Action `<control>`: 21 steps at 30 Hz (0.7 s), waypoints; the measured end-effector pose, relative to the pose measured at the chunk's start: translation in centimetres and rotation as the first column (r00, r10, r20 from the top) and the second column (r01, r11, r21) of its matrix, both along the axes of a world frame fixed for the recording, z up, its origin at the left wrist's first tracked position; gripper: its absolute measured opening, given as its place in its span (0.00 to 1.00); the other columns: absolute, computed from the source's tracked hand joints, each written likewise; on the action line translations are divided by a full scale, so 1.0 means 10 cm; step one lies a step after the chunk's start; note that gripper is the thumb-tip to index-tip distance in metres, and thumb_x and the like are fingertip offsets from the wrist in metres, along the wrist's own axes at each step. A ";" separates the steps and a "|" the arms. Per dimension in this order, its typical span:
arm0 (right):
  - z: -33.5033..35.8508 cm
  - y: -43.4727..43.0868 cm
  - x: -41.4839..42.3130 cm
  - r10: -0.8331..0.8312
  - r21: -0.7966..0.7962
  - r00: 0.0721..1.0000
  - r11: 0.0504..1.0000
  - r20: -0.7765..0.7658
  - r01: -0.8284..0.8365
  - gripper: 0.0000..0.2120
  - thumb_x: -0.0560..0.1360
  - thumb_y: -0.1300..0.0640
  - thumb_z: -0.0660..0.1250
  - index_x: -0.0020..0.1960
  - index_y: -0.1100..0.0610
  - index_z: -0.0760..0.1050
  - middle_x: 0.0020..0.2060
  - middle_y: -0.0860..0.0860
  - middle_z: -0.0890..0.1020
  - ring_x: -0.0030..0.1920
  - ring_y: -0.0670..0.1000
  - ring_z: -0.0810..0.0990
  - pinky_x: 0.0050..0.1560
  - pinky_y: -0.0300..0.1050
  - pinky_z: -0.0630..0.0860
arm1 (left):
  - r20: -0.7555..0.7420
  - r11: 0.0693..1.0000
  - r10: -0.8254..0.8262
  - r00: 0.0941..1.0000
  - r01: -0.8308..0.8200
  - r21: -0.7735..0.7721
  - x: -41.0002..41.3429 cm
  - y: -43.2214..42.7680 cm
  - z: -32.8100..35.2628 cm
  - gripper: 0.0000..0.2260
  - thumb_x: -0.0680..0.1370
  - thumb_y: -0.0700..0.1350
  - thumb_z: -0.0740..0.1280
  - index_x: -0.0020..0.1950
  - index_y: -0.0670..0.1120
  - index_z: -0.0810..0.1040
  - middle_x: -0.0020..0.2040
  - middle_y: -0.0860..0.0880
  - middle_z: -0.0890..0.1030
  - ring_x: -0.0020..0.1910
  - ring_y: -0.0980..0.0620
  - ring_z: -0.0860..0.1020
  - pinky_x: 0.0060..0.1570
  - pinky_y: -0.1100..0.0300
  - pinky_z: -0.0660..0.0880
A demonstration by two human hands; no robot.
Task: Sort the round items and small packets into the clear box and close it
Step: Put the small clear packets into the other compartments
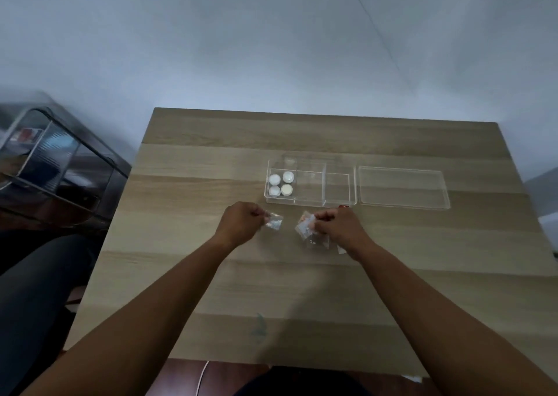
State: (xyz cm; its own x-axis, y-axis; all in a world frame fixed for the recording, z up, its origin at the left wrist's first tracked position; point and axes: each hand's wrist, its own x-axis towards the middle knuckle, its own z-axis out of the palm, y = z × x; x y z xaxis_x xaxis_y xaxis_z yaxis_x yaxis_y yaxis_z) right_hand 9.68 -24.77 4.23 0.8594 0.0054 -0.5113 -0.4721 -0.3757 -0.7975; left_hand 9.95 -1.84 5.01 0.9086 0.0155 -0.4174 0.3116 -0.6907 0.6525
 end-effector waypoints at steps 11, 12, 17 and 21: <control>0.15 -0.32 0.23 -0.206 0.049 0.978 0.978 0.033 0.204 0.10 0.73 0.69 0.68 0.53 0.63 0.80 0.39 0.60 0.83 0.32 0.53 0.79 0.25 0.38 0.73 | 0.170 0.921 -0.326 0.930 0.272 0.278 1.00 -0.70 0.51 0.04 0.70 0.44 0.71 0.41 0.52 0.83 0.45 0.52 0.86 0.47 0.51 0.82 0.41 0.61 0.69; 0.14 -0.34 0.23 -0.234 0.056 0.971 0.971 0.045 0.231 0.10 0.72 0.68 0.68 0.53 0.64 0.80 0.39 0.60 0.83 0.30 0.52 0.79 0.23 0.36 0.72 | 0.158 0.889 -0.384 0.910 0.318 0.330 1.07 -0.76 0.49 0.03 0.70 0.44 0.71 0.41 0.52 0.84 0.45 0.52 0.86 0.46 0.51 0.82 0.41 0.61 0.69; 0.11 -0.49 0.24 -0.272 -0.026 0.952 0.960 0.140 0.278 0.09 0.71 0.65 0.71 0.51 0.60 0.82 0.37 0.53 0.83 0.31 0.44 0.79 0.27 0.30 0.72 | 0.079 0.672 -0.609 0.789 0.460 0.580 1.26 -0.98 0.31 0.07 0.72 0.48 0.71 0.48 0.52 0.86 0.50 0.48 0.85 0.54 0.46 0.80 0.46 0.55 0.76; 0.11 -0.58 0.29 -0.324 -0.023 0.933 0.943 0.154 0.331 0.09 0.71 0.65 0.70 0.51 0.61 0.82 0.37 0.54 0.83 0.32 0.46 0.79 0.32 0.37 0.73 | 0.039 0.539 -0.700 0.713 0.491 0.684 1.27 -0.98 0.11 0.10 0.75 0.50 0.68 0.52 0.50 0.85 0.55 0.49 0.81 0.59 0.45 0.75 0.48 0.52 0.74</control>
